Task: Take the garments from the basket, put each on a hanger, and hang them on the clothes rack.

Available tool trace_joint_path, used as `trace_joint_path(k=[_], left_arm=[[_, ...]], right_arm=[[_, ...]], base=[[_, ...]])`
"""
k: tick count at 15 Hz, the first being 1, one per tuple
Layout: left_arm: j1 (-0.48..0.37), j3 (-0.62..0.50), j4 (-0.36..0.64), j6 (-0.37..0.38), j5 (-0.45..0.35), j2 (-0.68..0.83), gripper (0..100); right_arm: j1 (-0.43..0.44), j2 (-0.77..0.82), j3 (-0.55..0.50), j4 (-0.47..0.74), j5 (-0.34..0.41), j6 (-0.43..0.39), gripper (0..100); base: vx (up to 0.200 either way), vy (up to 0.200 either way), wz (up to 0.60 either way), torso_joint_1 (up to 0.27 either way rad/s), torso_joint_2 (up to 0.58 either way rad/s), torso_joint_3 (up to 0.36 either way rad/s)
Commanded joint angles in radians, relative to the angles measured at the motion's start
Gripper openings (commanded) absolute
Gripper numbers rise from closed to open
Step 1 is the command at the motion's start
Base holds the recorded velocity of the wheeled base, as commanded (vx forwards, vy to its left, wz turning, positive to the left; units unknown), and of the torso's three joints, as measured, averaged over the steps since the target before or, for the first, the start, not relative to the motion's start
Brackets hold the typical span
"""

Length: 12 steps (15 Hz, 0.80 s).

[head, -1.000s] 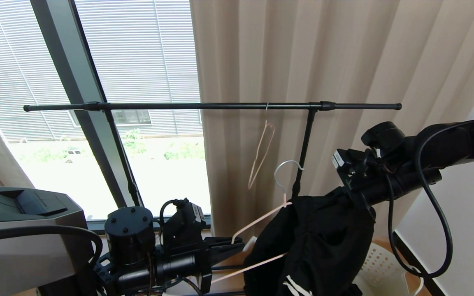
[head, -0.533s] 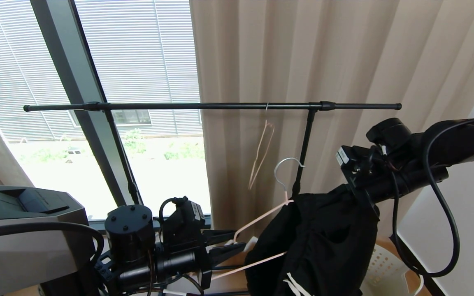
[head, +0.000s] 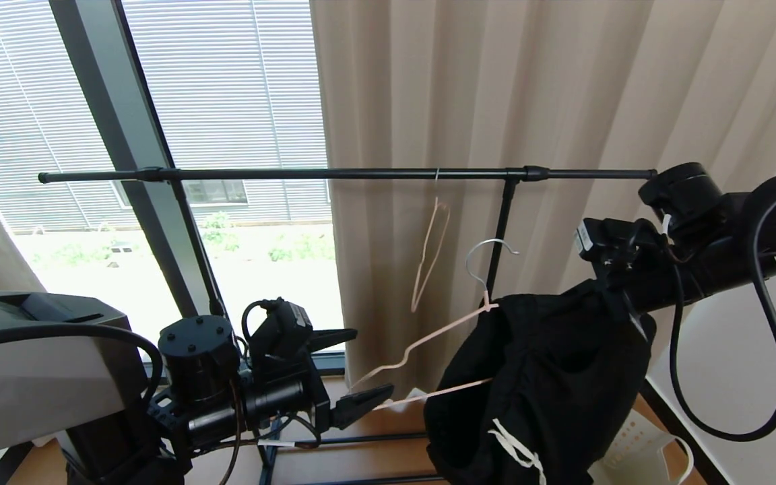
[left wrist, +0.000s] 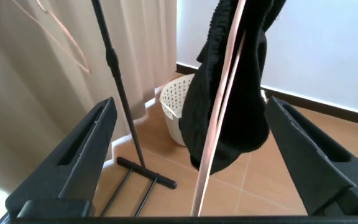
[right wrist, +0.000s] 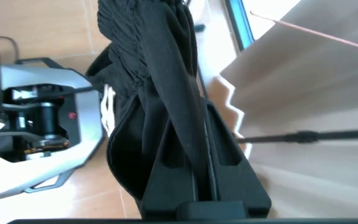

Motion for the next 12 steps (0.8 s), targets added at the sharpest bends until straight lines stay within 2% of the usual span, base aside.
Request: trace_joint_path(k=[1, 3, 5, 6, 8, 10, 12], left_arm=[[0.034, -0.024, -0.001, -0.038, -0.001, -0.008, 100], [0.024, -0.045, -0.001, -0.098, 0.010, -0.006, 100], [-0.023, -0.091, -0.001, -0.115, 0.124, 0.029, 100], [-0.043, -0.107, -0.001, -0.115, 0.171, 0.043, 100], [-0.074, -0.145, -0.001, -0.112, 0.243, 0.043, 100], [-0.083, -0.167, 0.022, -0.109, 0.268, 0.038, 100], [-0.130, -0.231, 0.114, -0.109, 0.407, 0.048, 100]], right_arm=[[-0.011, -0.039, -0.004, -0.036, -0.044, 0.020, 0], [-0.005, -0.049, -0.006, -0.085, -0.107, 0.068, 0], [0.030, -0.062, -0.003, -0.161, -0.228, 0.148, 0], [0.041, -0.076, -0.001, -0.181, -0.256, 0.168, 0], [0.064, -0.114, 0.008, -0.196, -0.297, 0.181, 0], [0.069, -0.138, 0.019, -0.197, -0.314, 0.183, 0], [0.076, -0.174, 0.045, -0.228, -0.329, 0.200, 0]], base=[[0.000, 0.000, 0.00, 0.000, 0.00, 0.000], [0.000, 0.000, 0.00, 0.000, 0.00, 0.000], [0.000, 0.000, 0.00, 0.000, 0.00, 0.000], [0.000, 0.000, 0.00, 0.000, 0.00, 0.000], [0.000, 0.000, 0.00, 0.000, 0.00, 0.000], [0.000, 0.000, 0.00, 0.000, 0.00, 0.000], [0.000, 0.000, 0.00, 0.000, 0.00, 0.000]])
